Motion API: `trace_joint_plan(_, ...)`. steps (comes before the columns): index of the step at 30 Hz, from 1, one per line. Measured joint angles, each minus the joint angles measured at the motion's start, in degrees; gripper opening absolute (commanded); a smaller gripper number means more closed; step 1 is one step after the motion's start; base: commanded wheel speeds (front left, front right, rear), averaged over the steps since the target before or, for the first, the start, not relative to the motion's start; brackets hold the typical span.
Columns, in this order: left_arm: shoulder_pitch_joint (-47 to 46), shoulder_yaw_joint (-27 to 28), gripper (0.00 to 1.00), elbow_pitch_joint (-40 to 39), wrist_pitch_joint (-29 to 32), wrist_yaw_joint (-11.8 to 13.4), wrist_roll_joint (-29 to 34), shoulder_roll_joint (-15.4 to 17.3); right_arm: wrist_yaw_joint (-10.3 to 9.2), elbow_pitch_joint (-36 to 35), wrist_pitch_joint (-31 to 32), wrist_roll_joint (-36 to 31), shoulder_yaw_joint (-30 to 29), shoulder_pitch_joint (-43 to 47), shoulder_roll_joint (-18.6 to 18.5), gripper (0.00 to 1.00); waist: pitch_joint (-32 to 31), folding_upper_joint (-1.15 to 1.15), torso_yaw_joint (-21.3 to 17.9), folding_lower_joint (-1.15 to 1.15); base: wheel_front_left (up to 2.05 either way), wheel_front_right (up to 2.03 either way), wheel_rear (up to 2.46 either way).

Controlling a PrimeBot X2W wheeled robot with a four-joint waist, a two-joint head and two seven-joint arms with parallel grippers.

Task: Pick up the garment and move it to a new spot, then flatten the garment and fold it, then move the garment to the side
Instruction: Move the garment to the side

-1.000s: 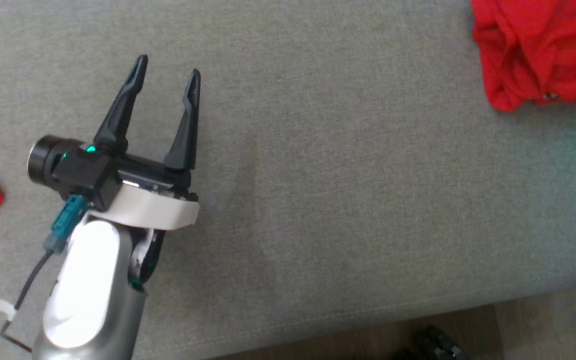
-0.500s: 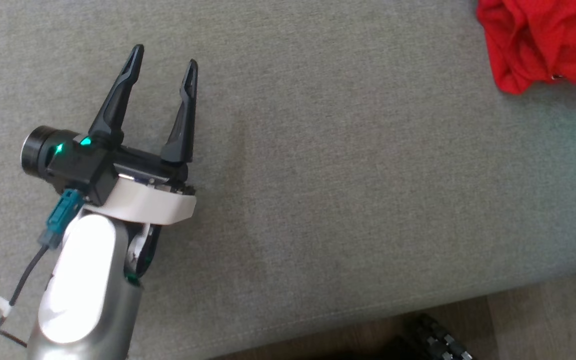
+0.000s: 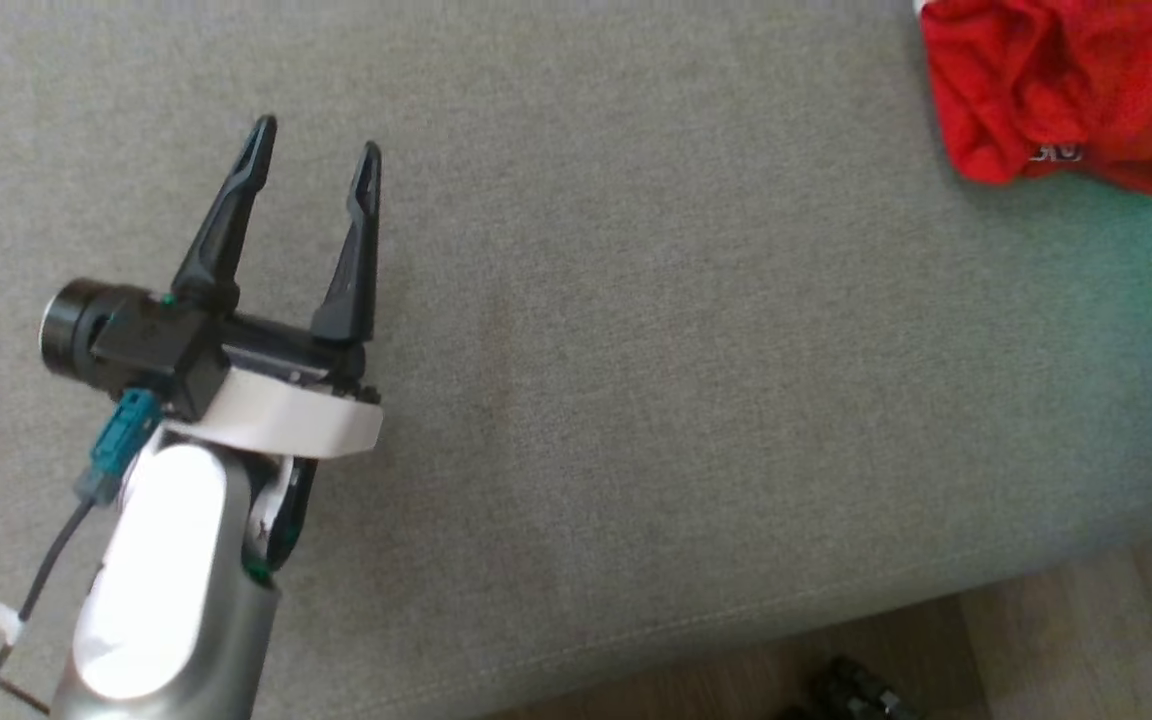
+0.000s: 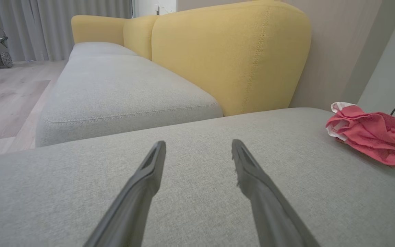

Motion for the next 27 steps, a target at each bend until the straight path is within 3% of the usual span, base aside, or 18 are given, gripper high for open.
trace_joint_plan(1, 0.00, 0.00, 1.00, 0.00, 0.00, 0.00, 0.00, 0.00, 0.00, 0.00, 0.00, 0.00, 0.00, 0.00, 0.00, 1.00, 0.00, 0.00, 0.00, 0.00, 0.00, 0.00, 0.00)
trace_joint_plan(8, 4.22, 0.24, 1.00, 1.23, 0.01, 1.08, -1.14, -0.57, 0.00, -14.39, -0.29, -5.44, -5.80, 11.48, 12.12, 1.00, -4.73, 0.00, 0.77, 0.00, 0.00, 0.00, 0.00)
trace_joint_plan(17, 6.87, 1.42, 1.00, 2.60, 0.00, 1.63, -2.77, -1.41, 0.00, -24.51, 0.56, -9.47, -2.71, 17.59, 21.76, 1.00, -9.70, 0.00, 5.59, 0.00, 0.00, 0.00, 0.00)
trace_joint_plan(27, 10.83, 1.85, 1.00, 3.91, 0.01, 2.07, -3.81, -1.64, 0.00, -25.16, 0.03, -10.81, 0.51, 22.17, 24.76, 1.00, -15.26, 0.00, 10.37, 0.00, 0.00, 0.00, 0.00)
